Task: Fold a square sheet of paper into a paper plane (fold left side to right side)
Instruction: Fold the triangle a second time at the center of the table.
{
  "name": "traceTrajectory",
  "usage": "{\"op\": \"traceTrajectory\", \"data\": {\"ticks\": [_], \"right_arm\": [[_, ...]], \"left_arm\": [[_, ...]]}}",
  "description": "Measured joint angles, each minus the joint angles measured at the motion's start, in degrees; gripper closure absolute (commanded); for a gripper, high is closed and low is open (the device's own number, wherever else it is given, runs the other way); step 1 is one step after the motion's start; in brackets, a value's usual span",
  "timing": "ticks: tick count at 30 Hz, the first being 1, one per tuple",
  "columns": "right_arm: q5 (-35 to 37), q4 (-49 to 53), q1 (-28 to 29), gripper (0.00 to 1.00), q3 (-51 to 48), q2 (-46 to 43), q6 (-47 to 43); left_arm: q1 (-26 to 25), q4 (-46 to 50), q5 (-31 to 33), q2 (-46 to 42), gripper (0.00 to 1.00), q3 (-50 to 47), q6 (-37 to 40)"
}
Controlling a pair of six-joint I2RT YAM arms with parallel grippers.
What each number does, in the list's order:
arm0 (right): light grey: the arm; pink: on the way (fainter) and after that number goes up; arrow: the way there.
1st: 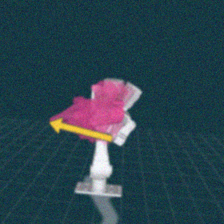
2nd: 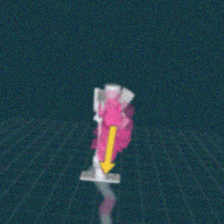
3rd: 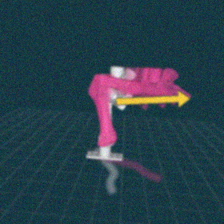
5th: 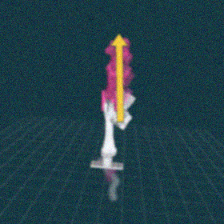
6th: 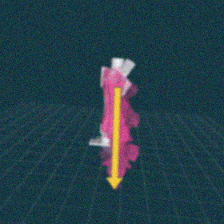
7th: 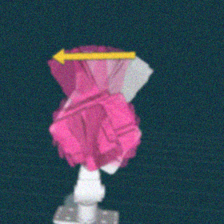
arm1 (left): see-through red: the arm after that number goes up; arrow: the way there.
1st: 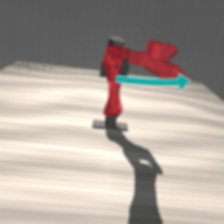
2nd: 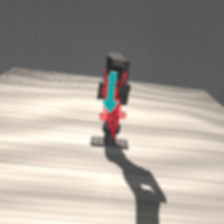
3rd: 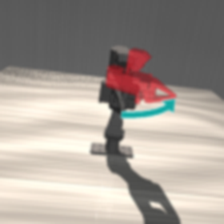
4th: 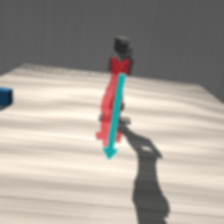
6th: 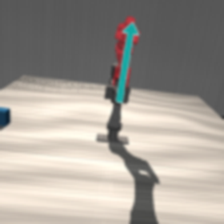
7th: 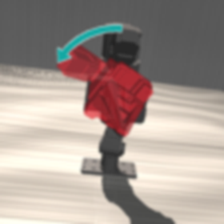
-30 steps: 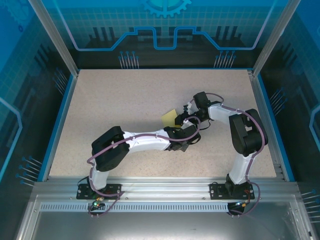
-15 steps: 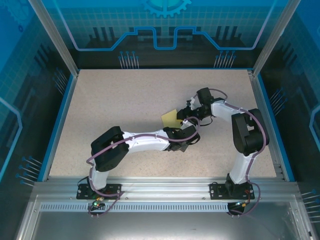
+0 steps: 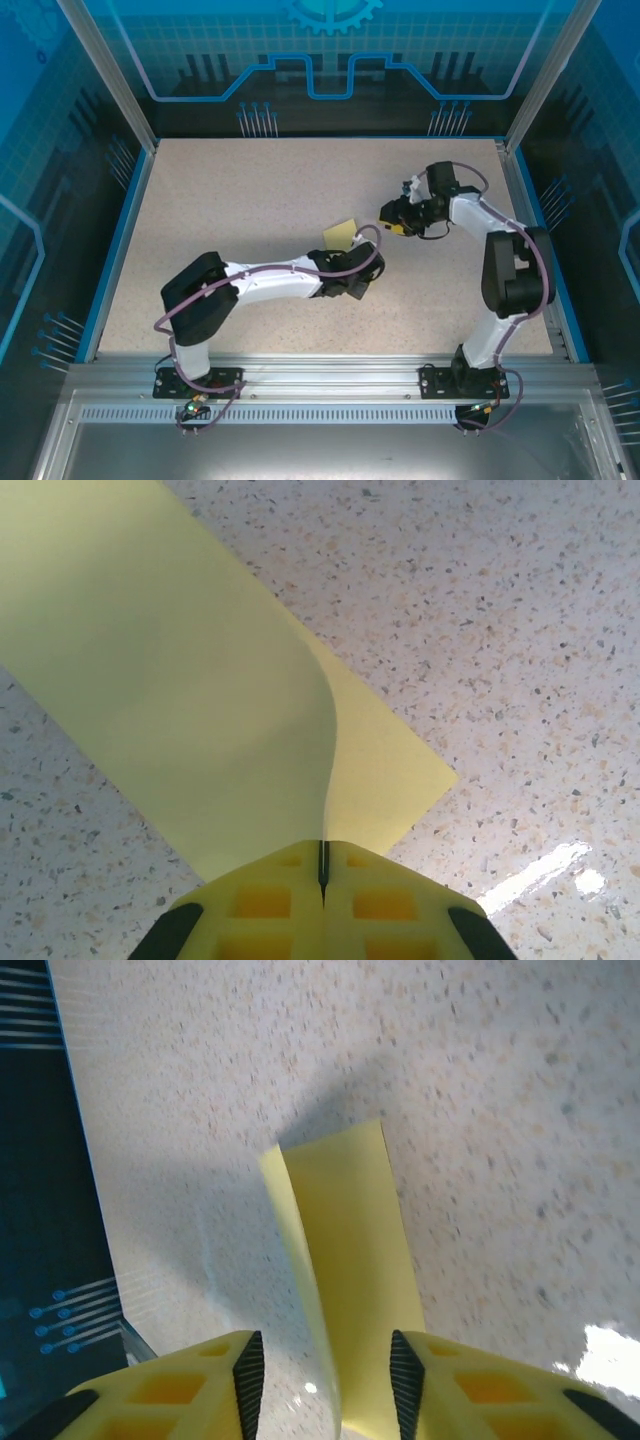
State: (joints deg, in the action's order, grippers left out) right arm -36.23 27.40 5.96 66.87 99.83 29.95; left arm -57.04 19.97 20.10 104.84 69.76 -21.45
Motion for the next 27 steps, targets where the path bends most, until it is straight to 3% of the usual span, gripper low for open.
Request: {"op": "traceTrajectory", "data": {"ticks": [6,12,27], "right_arm": [[-1.8,-3.7,0.7,0.9,-13.0,-7.4,-0.2],[-2.1,-7.8,6.1,0.92,-21.3,-7.3,0.7],[3.3,-8.7,12.8,0.92,-18.4,0.9,0.4]], "left_arm": [[5.7,-7.1,-10.7,-4.2,1.0,-6.6,-2.0],[9.5,-11.8,-18.4,-5.6,1.0,-10.6,-3.8],[12.5,-11.6,-21.5,-5.6,1.0,-11.0,-3.6]]}}
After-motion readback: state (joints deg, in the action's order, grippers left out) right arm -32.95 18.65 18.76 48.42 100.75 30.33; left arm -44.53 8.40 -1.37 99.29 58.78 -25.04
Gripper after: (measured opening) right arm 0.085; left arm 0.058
